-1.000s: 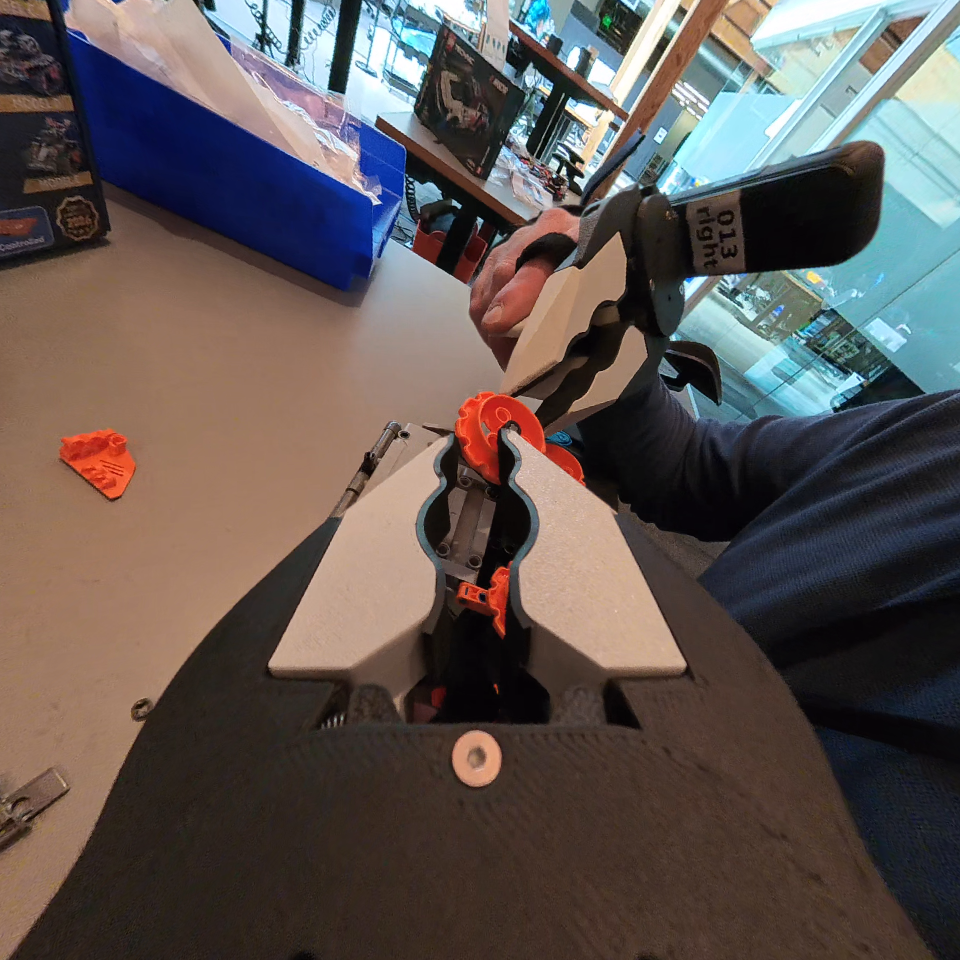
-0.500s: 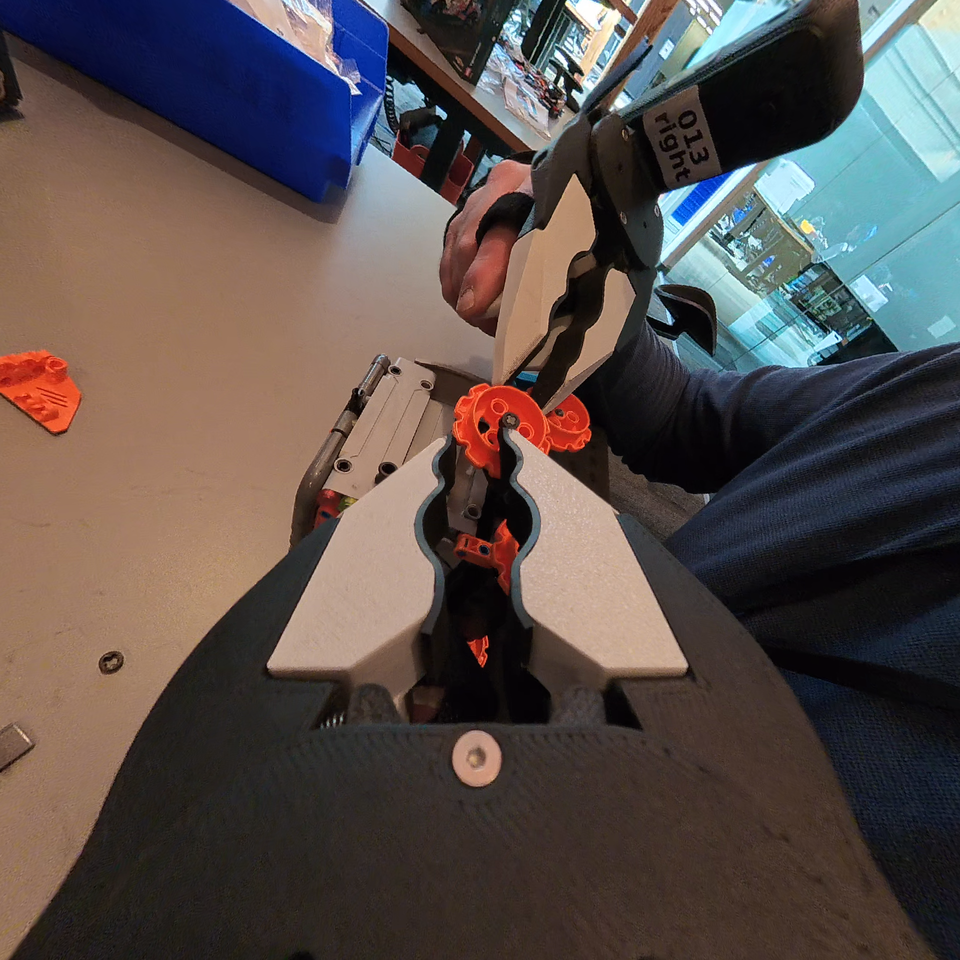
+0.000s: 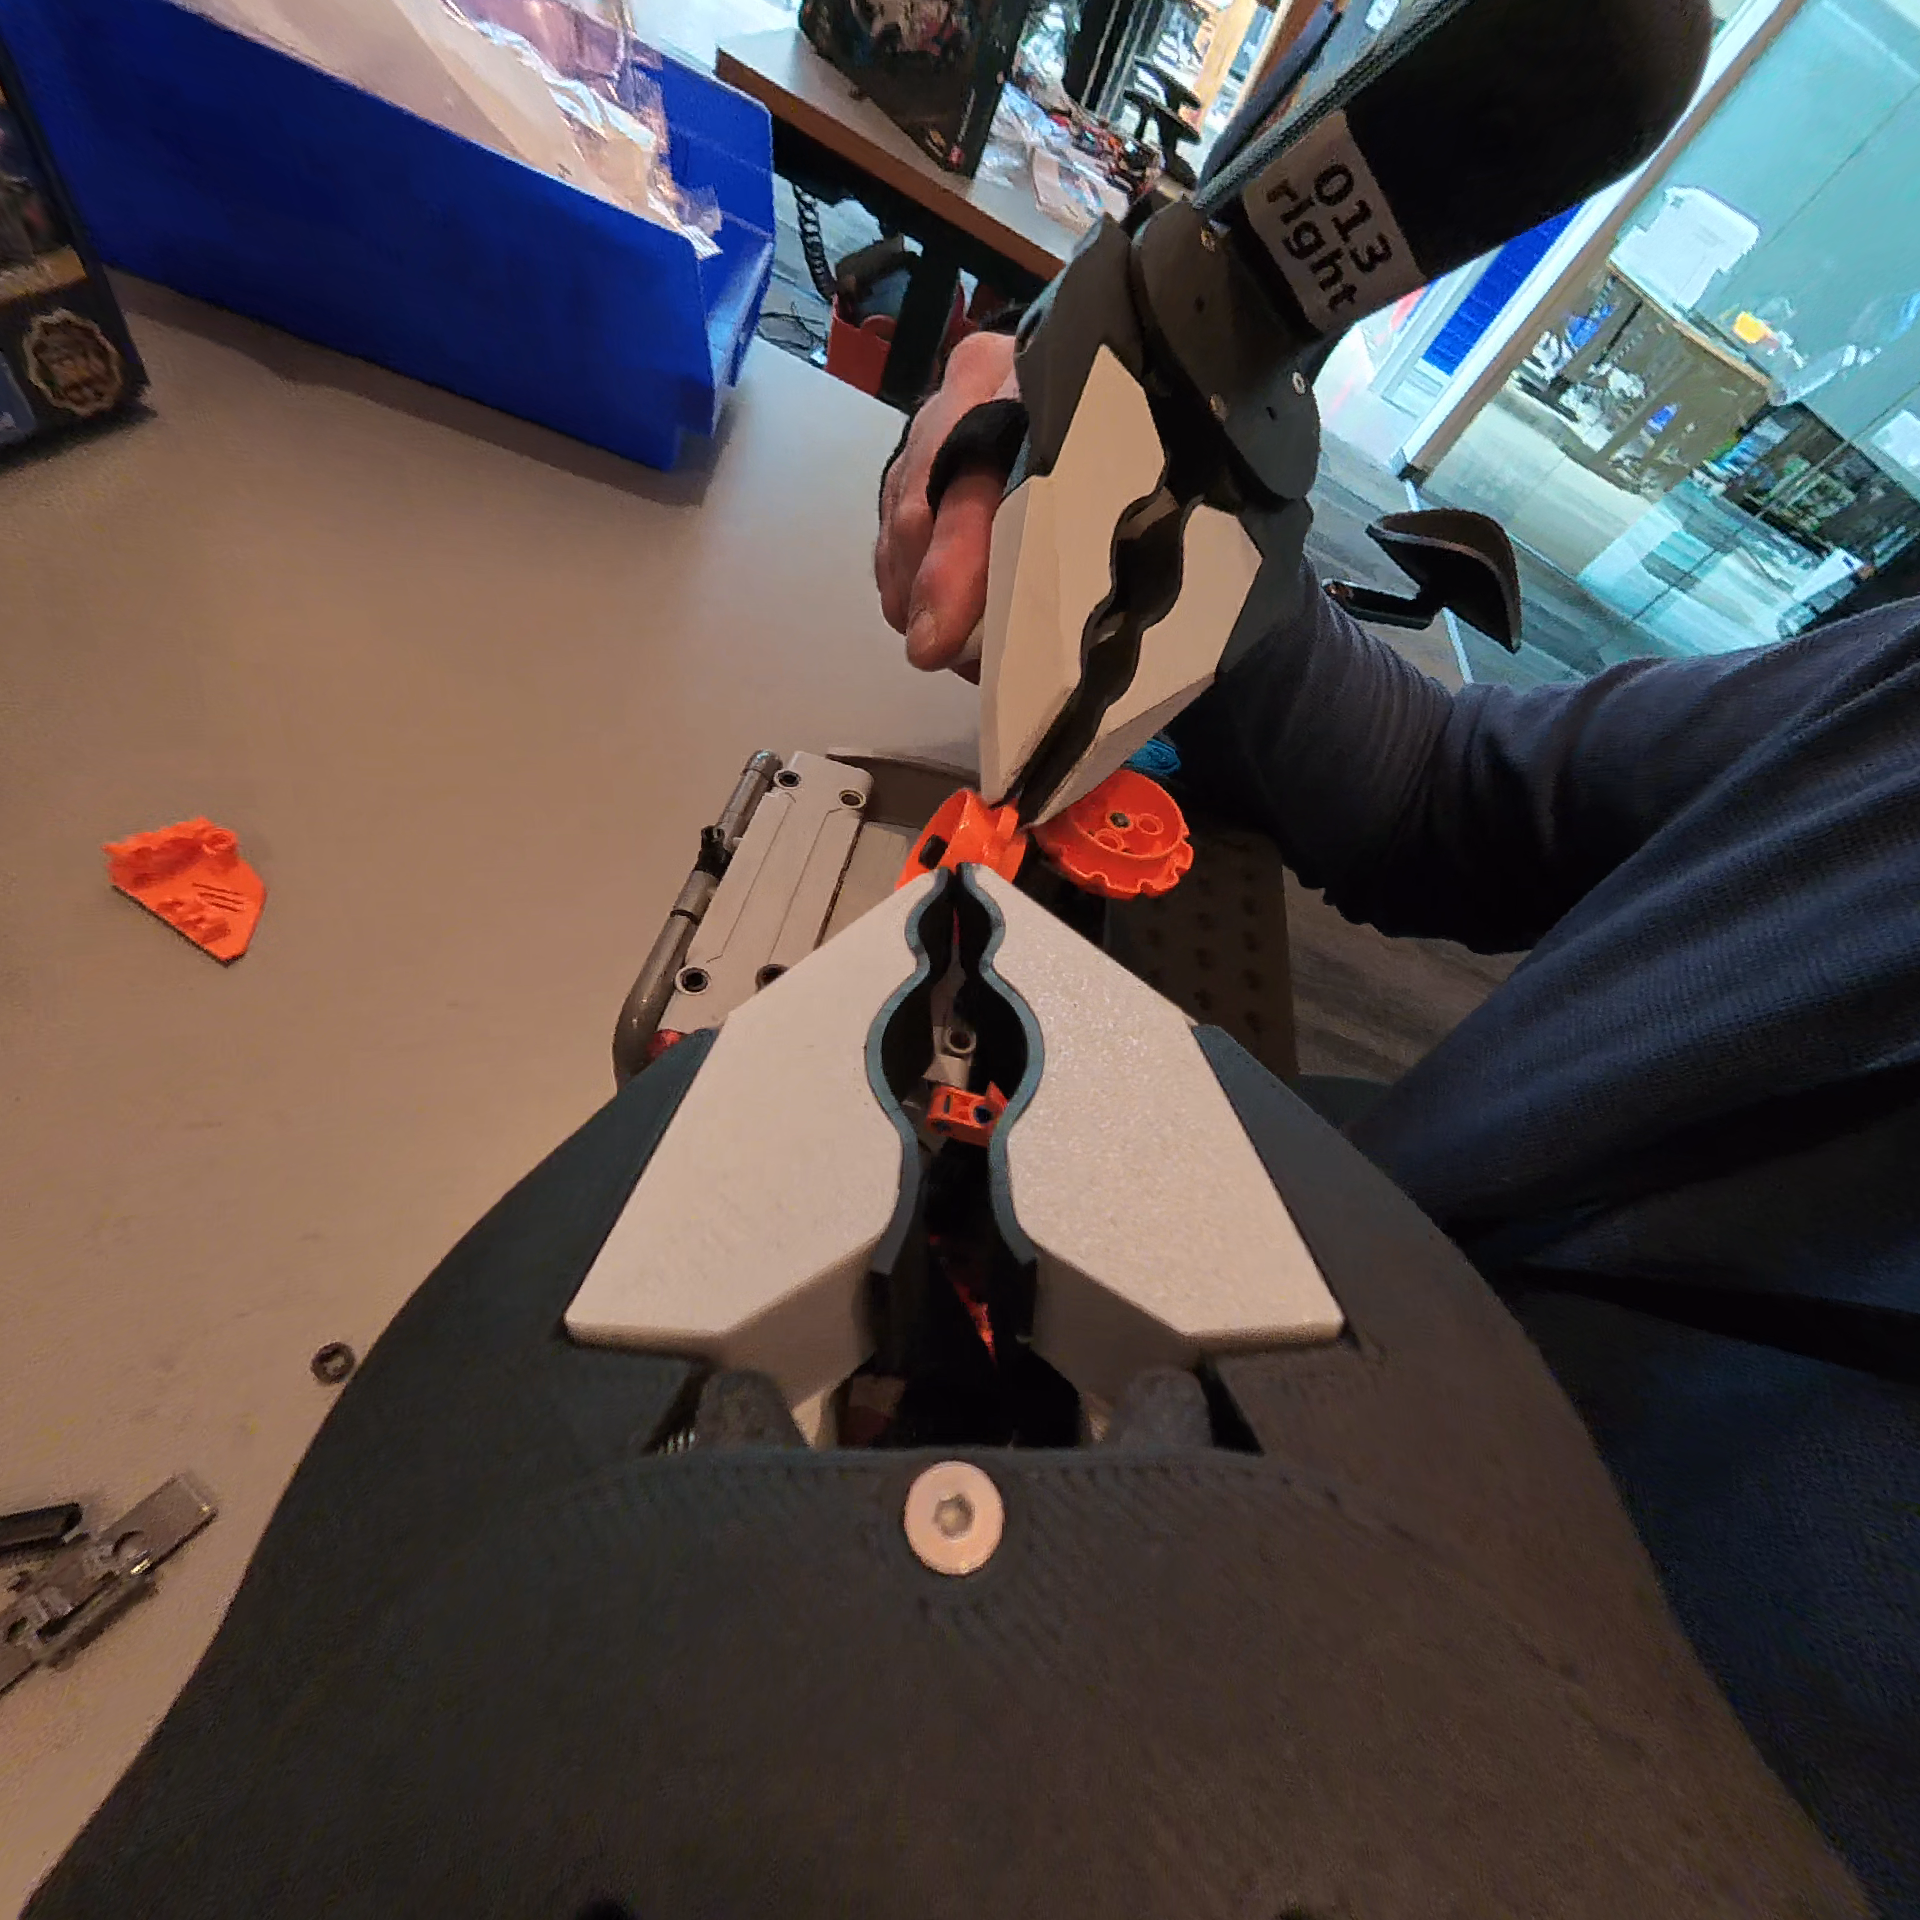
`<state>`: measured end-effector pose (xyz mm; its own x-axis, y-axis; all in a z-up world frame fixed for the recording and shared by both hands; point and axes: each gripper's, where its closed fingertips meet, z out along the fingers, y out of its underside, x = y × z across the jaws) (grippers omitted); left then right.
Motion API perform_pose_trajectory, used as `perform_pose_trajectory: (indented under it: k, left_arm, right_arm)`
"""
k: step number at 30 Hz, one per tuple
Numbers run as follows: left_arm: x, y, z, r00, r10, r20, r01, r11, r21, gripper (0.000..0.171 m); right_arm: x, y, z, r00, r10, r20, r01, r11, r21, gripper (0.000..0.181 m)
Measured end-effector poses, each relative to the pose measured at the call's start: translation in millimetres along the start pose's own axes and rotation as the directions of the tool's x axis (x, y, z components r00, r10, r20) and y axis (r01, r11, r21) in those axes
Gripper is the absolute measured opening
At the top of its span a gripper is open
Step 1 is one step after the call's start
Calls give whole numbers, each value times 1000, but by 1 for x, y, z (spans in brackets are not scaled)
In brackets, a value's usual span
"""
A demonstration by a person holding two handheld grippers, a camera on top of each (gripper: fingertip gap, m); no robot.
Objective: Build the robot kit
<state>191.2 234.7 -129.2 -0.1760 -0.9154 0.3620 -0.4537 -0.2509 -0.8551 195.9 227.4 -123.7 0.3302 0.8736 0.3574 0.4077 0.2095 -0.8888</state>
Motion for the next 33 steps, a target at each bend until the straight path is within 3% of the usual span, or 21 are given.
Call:
perform_pose_trajectory:
  k: [4,11,15,22,26,28,31,33]
  left_arm:
    - [-10,-2,-6,996,79,36,-79,997,-9,4]
    - [-25,0,0,951,299,78,-294,954,-63,44]
    - [-10,-10,9,856,506,110,-502,863,-61,46]
    - [-21,-21,12,768,585,261,-562,811,-163,49]
    - [-31,-31,6,704,597,386,-577,797,-179,27]
    - [-30,-32,4,738,560,377,-549,823,-147,18]
    - [-25,-26,8,802,508,314,-499,859,-116,20]
    - [-25,-21,9,809,518,280,-502,855,-131,20]
  right_arm:
    - [2,1,2,1000,-15,-24,15,1000,-6,0]
    - [14,-5,-6,998,18,-64,-15,999,41,0]
    - [21,-5,-5,994,29,-101,-26,999,25,0]
    - [30,-9,-6,985,5,-170,-6,1000,-2,0]
    - [34,-15,-11,979,7,-202,-5,1000,7,0]
    - [34,-17,-11,977,-6,-213,6,1000,1,0]
    - [32,-16,-9,980,-7,-200,5,1000,-10,0]
    - [34,-15,-11,979,10,-203,-12,1000,-9,0]
